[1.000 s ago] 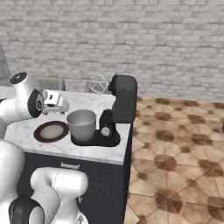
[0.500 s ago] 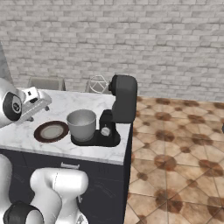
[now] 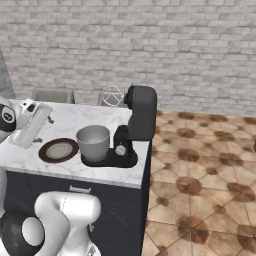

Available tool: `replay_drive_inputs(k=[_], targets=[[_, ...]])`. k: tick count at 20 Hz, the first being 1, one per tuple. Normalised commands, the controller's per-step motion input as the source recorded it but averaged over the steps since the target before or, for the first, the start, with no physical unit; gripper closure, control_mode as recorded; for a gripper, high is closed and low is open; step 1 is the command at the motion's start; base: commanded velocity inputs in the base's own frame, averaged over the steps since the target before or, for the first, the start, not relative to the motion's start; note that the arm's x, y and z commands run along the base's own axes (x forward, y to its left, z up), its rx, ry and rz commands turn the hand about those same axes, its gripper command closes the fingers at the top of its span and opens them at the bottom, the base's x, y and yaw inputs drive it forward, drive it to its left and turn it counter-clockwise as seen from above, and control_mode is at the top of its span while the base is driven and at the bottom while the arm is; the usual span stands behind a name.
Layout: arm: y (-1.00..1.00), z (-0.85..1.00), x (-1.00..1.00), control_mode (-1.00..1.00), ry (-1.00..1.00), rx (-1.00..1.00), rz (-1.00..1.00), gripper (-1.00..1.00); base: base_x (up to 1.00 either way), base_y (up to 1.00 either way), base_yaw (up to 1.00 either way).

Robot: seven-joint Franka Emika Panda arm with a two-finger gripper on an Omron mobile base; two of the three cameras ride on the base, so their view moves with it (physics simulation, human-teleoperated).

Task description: Add butter and sugar cubes to the stand mixer bowl and then turn on the stand mixer to begin making frosting.

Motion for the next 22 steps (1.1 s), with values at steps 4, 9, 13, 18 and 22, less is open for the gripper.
replay_drive_inputs(k=[4, 9, 13, 18, 22], targets=[[0.0, -0.2, 0.33, -1.0, 0.3, -0.36, 0.12, -1.0, 0.0, 0.0, 0.0], [0.0, -0.28, 0.02, -1.0, 0.28, -0.2, 0.09, -1.0, 0.0, 0.0, 0.0], [0.0, -0.36, 0.03, -1.0, 0.2, -0.1, 0.06, -1.0, 0.0, 0.0, 0.0], [0.0, -0.41, 0.18, -1.0, 0.09, -0.06, 0.02, -1.0, 0.0, 0.0, 0.0], [0.0, -0.29, 0.28, -1.0, 0.05, -0.06, 0.01, -1.0, 0.0, 0.0, 0.0]])
